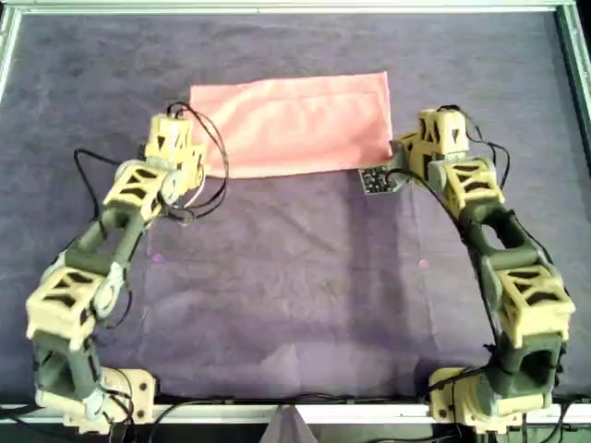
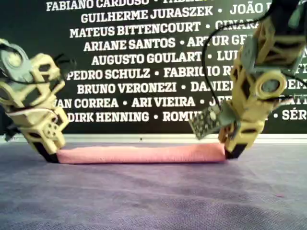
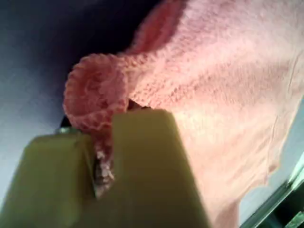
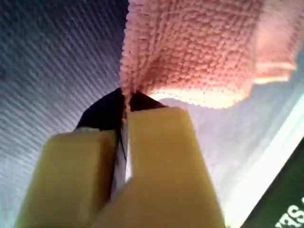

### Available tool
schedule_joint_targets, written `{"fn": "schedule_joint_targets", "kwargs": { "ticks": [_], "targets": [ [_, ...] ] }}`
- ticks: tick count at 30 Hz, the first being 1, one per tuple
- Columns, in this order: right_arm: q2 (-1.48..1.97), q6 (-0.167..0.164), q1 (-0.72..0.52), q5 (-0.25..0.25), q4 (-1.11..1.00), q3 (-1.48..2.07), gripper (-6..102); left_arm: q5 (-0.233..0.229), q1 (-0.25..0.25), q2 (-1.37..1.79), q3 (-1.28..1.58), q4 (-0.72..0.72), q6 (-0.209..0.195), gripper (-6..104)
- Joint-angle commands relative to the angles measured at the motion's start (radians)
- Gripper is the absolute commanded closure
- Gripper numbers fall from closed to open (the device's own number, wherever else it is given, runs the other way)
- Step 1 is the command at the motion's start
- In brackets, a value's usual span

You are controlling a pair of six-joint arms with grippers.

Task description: Fold a cloth

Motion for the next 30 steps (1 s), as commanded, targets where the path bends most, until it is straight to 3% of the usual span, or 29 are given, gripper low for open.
{"fn": "schedule_joint_targets", "kwargs": {
  "ticks": [1,21,30],
  "targets": [
    [0.135,0.003,-0.008,0.003,0.023,0.018,95,0.003,-0.015,0.183,0.080,0.005,0.008,99],
    [0.422,0.008,0.005,0.003,0.015,0.423,95,0.006,-0.017,0.261,0.253,0.006,0.008,99],
    [0.492,0.008,0.006,0.002,0.009,0.548,95,0.006,-0.017,0.505,0.486,0.006,0.008,99]
  ]
}}
